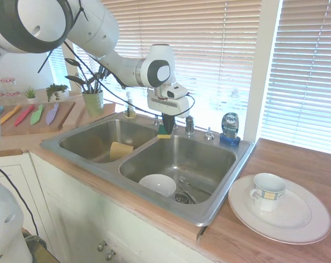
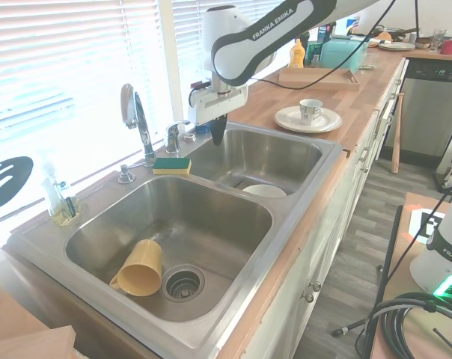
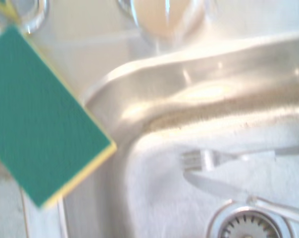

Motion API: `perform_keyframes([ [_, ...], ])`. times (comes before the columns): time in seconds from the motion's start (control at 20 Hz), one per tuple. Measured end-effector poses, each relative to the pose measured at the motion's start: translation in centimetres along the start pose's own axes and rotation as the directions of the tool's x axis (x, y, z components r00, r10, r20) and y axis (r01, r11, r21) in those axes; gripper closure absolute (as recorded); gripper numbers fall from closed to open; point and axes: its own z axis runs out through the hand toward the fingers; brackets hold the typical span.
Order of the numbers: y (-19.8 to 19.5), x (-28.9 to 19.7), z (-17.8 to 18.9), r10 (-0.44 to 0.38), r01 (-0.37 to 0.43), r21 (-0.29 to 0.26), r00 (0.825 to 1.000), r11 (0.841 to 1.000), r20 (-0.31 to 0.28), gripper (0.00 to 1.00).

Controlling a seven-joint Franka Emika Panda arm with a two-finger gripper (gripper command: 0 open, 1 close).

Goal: Turn on the faucet

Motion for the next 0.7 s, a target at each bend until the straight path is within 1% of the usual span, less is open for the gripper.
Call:
perform_keyframes([
  [0.15, -1.4, 1.0, 0.6, 0.012, -0.012, -0.001, 1.000, 1.000, 0.001, 1.00],
  [0.3, -2.6, 1.9, 1.0, 0.025, -0.025, 0.014, 1.000, 1.000, 0.006, 1.00],
  [0.6, -3.3, 2.5, 0.5, 0.034, -0.034, 0.040, 0.999, 0.999, -0.004, 1.00],
  [0.7, -3.8, 2.8, 0.1, 0.036, -0.033, 0.089, 0.999, 0.995, -0.031, 1.00],
])
